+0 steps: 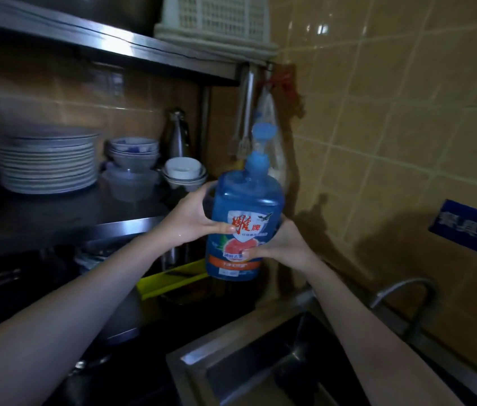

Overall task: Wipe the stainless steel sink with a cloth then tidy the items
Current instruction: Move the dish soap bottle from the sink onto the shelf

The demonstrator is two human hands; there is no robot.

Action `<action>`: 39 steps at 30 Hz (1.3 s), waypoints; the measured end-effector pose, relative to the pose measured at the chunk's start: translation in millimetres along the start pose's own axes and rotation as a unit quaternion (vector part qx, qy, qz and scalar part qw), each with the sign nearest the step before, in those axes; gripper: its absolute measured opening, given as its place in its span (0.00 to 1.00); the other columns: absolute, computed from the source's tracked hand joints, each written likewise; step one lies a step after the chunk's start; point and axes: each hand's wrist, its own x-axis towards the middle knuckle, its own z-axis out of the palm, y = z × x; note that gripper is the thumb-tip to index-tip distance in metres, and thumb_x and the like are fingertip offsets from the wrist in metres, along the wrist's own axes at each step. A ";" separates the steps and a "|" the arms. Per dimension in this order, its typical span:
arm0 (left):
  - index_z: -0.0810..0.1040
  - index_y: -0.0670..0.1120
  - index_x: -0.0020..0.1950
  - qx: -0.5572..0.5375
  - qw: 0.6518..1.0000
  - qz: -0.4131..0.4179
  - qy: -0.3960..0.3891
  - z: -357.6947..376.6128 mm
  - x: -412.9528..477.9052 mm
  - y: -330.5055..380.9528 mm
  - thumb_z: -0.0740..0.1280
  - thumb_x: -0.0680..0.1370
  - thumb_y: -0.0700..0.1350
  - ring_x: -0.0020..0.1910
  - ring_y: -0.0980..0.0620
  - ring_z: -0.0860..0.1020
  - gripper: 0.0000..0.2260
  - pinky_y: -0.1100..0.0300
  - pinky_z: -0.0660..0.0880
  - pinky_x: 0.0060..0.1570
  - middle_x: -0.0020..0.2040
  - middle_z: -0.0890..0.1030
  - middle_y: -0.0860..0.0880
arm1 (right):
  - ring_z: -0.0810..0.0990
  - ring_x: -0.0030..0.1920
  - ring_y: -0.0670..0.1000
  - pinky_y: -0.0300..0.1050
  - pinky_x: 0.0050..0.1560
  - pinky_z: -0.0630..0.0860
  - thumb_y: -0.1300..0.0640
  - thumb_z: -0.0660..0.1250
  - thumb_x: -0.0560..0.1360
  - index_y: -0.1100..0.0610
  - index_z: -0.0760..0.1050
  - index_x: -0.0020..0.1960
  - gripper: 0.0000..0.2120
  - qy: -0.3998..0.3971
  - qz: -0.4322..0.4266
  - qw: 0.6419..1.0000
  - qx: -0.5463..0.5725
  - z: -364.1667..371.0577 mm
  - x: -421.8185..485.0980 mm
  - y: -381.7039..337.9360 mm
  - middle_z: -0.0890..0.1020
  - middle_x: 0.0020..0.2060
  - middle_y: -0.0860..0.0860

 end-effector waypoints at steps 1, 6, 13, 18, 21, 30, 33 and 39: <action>0.67 0.46 0.69 0.007 1.000 -0.003 0.007 -11.0 0.0 -3.5 0.79 0.58 0.52 0.61 0.54 0.76 0.43 0.45 0.72 0.62 0.63 0.77 0.50 | 0.83 0.54 0.46 0.38 0.50 0.81 0.66 0.83 0.55 0.58 0.74 0.62 0.38 -0.006 -0.006 1.000 0.008 8.3 9.6 -3.1 0.84 0.53 0.48; 0.68 0.47 0.67 0.020 0.999 -0.007 0.044 -57.9 2.6 -22.2 0.79 0.56 0.55 0.61 0.54 0.76 0.42 0.44 0.73 0.61 0.62 0.77 0.51 | 0.83 0.51 0.41 0.31 0.44 0.78 0.69 0.81 0.56 0.59 0.73 0.62 0.37 -0.040 -0.027 0.999 0.022 43.6 56.7 -13.9 0.84 0.50 0.44; 0.71 0.52 0.62 0.040 0.994 -0.023 0.103 -115.3 28.0 -61.9 0.81 0.54 0.51 0.56 0.52 0.79 0.39 0.44 0.75 0.58 0.57 0.80 0.50 | 0.83 0.53 0.45 0.38 0.50 0.80 0.67 0.82 0.55 0.57 0.73 0.63 0.38 -0.064 -0.035 0.997 0.032 88.0 131.2 -22.5 0.83 0.55 0.49; 0.72 0.46 0.62 0.057 0.992 -0.036 0.105 -153.8 56.6 -94.2 0.81 0.53 0.52 0.56 0.48 0.79 0.40 0.43 0.75 0.58 0.58 0.80 0.46 | 0.83 0.52 0.43 0.38 0.50 0.80 0.66 0.82 0.55 0.53 0.74 0.60 0.36 -0.088 -0.030 0.995 0.026 115.4 191.3 -19.6 0.83 0.52 0.45; 0.72 0.45 0.62 0.054 0.992 -0.037 0.107 -173.5 73.2 -116.4 0.79 0.52 0.54 0.55 0.49 0.79 0.41 0.43 0.75 0.57 0.57 0.80 0.46 | 0.82 0.51 0.41 0.34 0.48 0.79 0.66 0.83 0.55 0.53 0.74 0.60 0.36 -0.095 -0.031 0.995 0.005 128.7 227.2 -17.1 0.83 0.53 0.46; 0.73 0.55 0.58 0.049 0.991 -0.056 0.115 -212.2 109.7 -183.7 0.80 0.51 0.60 0.53 0.53 0.81 0.38 0.44 0.77 0.54 0.54 0.82 0.51 | 0.80 0.56 0.42 0.38 0.53 0.79 0.63 0.83 0.56 0.53 0.72 0.65 0.40 -0.136 0.001 0.991 -0.014 161.7 305.6 3.6 0.81 0.57 0.46; 0.73 0.51 0.61 0.031 0.990 -0.073 0.120 -218.1 114.8 -203.9 0.80 0.49 0.63 0.54 0.53 0.80 0.43 0.45 0.77 0.55 0.55 0.82 0.50 | 0.80 0.57 0.45 0.47 0.60 0.78 0.63 0.83 0.56 0.53 0.73 0.64 0.38 -0.138 0.015 0.990 -0.020 173.4 322.3 11.3 0.81 0.58 0.48; 0.72 0.54 0.60 0.029 0.989 -0.081 0.117 -226.0 127.1 -219.7 0.79 0.53 0.62 0.55 0.53 0.80 0.38 0.45 0.77 0.56 0.56 0.81 0.51 | 0.78 0.61 0.52 0.55 0.65 0.74 0.64 0.81 0.60 0.58 0.73 0.65 0.35 -0.166 0.015 0.986 -0.027 180.8 346.4 17.8 0.80 0.61 0.53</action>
